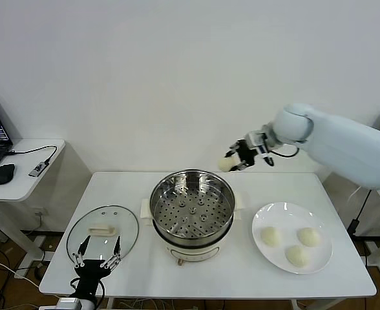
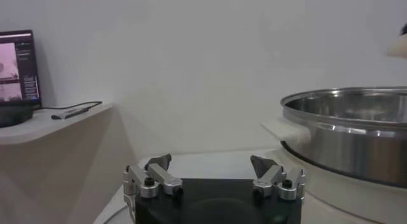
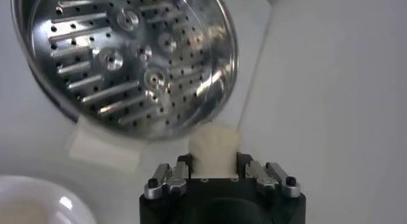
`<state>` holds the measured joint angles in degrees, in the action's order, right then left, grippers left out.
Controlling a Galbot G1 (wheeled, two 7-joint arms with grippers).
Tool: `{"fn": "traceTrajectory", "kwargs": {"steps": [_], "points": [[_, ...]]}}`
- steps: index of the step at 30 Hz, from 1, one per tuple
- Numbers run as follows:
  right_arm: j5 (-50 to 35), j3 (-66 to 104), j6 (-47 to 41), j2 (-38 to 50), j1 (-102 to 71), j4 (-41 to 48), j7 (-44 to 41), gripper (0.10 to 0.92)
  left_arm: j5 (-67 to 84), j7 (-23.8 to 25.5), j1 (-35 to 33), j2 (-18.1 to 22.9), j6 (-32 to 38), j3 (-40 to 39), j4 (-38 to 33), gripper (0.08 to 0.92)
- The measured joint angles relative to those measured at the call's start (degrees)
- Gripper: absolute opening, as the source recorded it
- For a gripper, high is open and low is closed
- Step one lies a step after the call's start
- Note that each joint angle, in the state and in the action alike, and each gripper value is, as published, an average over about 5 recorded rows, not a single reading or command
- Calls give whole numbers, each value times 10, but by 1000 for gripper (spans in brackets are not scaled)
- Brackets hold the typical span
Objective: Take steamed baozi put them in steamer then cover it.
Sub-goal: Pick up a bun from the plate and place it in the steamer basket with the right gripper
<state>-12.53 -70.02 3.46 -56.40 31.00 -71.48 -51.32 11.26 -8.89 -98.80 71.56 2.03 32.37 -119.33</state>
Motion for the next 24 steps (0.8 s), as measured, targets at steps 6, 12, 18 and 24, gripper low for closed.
{"fn": "traceTrajectory", "kwargs": {"steps": [6, 12, 18, 24], "points": [[40, -24, 51, -64, -2, 41, 1, 488, 3, 0, -2, -2, 1, 4, 1, 823], [91, -45, 101, -115, -8, 75, 2, 516, 4, 0, 1, 1, 1, 4, 1, 823], [141, -52, 150, -153, -20, 107, 6, 534, 4, 0, 2, 2, 1, 4, 0, 823], [188, -53, 193, -184, -35, 139, 14, 558, 5, 0, 4, 0, 2, 5, 0, 823]]}}
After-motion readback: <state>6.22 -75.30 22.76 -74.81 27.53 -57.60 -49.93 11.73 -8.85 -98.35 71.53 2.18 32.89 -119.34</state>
